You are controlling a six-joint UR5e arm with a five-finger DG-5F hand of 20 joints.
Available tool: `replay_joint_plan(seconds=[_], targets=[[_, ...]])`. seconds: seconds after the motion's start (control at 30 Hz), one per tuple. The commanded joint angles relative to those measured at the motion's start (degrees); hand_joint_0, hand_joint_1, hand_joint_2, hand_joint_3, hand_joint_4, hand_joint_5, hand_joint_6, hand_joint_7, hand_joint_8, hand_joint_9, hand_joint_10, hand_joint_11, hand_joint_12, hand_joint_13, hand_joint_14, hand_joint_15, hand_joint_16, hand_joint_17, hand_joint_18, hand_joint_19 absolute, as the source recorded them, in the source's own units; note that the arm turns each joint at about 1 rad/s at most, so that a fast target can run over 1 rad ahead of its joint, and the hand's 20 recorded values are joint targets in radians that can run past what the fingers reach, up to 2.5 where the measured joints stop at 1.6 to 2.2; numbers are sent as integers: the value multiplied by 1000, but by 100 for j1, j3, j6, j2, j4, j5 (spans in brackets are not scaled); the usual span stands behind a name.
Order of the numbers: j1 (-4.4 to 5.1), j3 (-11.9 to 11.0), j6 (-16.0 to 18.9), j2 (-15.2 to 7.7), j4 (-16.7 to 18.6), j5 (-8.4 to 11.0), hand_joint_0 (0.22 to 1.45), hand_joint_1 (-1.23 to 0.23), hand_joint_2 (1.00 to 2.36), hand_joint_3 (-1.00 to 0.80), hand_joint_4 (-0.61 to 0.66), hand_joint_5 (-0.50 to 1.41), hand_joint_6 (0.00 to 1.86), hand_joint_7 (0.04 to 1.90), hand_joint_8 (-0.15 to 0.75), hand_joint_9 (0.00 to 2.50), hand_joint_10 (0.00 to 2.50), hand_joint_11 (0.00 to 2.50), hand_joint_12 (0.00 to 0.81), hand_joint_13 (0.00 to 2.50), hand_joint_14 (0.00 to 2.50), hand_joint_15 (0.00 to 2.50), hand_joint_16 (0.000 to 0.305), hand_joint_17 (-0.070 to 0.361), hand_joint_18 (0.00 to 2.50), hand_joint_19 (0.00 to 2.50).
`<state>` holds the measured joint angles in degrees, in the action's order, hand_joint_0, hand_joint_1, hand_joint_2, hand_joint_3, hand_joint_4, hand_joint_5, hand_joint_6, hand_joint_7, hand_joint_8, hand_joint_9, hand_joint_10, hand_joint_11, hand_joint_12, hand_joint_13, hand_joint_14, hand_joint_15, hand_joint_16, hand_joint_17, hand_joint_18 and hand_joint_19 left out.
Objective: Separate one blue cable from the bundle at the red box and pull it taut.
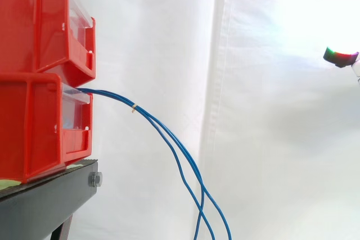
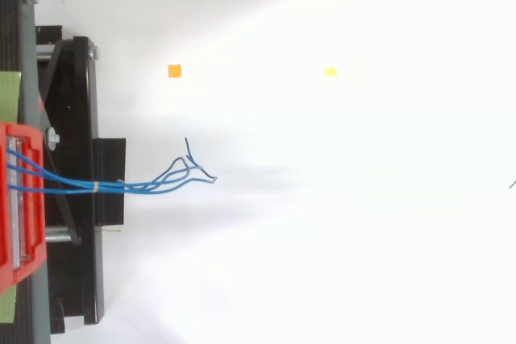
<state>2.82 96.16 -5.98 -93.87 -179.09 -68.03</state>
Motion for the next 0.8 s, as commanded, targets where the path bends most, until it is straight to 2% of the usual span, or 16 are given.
replay_joint_plan(seconds=[0.0, 0.3, 0.5, 0.6, 0.63, 0.77], targets=[[8, 0, 0, 1, -3, 1, 508, -528, 1000, -500, 131, -211, 502, 789, 259, 535, 7, 222, 345, 482, 8, 214, 53, 119, 427, 476], [0, 0, 0, 1, -3, -26, 511, -531, 1000, -500, 142, -206, 502, 801, 262, 531, 6, 224, 348, 473, 8, 212, 54, 122, 418, 476], [52, 0, 0, -8, 23, -87, 517, -535, 1000, -500, 144, -205, 502, 801, 262, 527, 8, 234, 350, 470, 8, 216, 52, 118, 423, 461], [88, 0, -185, -105, 129, -351, 521, -538, 1000, -500, 143, -204, 502, 797, 264, 527, 7, 226, 350, 470, 8, 206, 48, 109, 413, 428], [96, 0, -281, -219, 208, -404, 522, -538, 1000, -500, 144, -204, 503, 797, 265, 526, 7, 233, 350, 470, 8, 202, 47, 106, 403, 421], [158, 0, -378, -421, 393, -500, 524, -539, 1000, -500, 148, -204, 502, 802, 266, 522, 8, 240, 353, 463, 8, 205, 44, 100, 379, 406]])
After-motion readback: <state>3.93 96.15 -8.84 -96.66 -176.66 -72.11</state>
